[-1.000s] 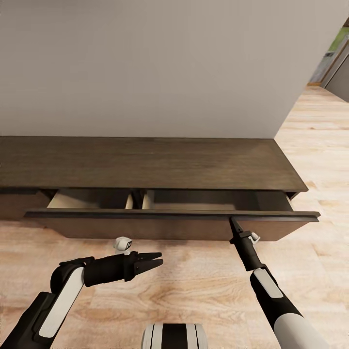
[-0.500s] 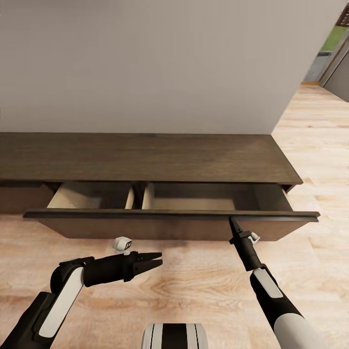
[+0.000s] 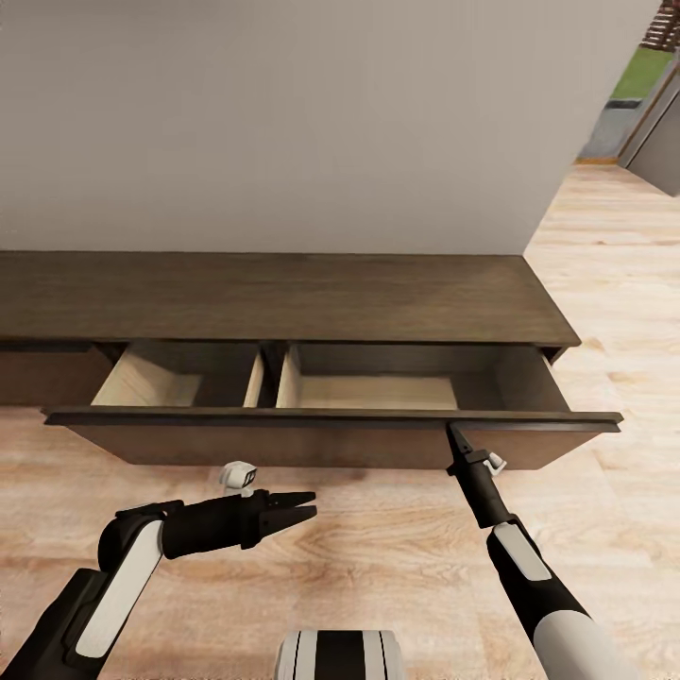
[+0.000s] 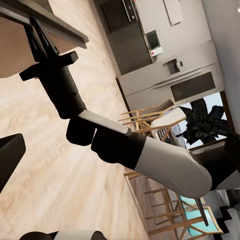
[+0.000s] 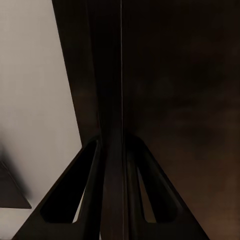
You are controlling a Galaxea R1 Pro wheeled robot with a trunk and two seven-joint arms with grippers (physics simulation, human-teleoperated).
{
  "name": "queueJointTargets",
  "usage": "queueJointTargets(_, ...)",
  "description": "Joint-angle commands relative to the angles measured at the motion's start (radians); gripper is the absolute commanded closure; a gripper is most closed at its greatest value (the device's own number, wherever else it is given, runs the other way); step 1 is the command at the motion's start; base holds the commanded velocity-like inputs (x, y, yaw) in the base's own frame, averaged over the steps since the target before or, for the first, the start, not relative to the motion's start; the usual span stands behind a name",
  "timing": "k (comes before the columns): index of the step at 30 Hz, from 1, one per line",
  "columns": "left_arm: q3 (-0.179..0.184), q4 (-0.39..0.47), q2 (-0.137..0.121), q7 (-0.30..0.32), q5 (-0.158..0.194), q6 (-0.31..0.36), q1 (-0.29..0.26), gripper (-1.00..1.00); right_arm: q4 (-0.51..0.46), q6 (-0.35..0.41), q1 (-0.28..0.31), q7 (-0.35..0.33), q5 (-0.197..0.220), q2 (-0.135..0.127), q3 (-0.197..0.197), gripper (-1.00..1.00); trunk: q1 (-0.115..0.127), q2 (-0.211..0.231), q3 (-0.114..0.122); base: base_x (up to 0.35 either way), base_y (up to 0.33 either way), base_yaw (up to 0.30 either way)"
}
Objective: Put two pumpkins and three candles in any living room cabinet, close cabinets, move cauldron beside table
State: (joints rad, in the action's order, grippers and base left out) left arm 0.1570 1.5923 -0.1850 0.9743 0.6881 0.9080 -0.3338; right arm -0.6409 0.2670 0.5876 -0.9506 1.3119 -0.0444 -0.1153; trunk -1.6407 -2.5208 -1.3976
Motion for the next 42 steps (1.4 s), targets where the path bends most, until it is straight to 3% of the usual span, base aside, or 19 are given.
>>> queueJointTargets(1, 0.001, 0.000, -0.001, 0.000, 0.004, 0.005, -0.001, -1.00, 0.018, 0.008, 0.000, -0.003, 0.002, 0.000, 0.003, 1.00, 0.000, 0.000, -0.001, -0.073, 0.000, 0.000)
queueJointTargets(42, 0.001, 0.000, -0.001, 0.000, 0.004, 0.005, -0.001, -1.00, 0.018, 0.008, 0.000, -0.002, 0.003, 0.002, 0.004, 1.00, 0.000, 0.000, -0.001, -0.071, 0.000, 0.000)
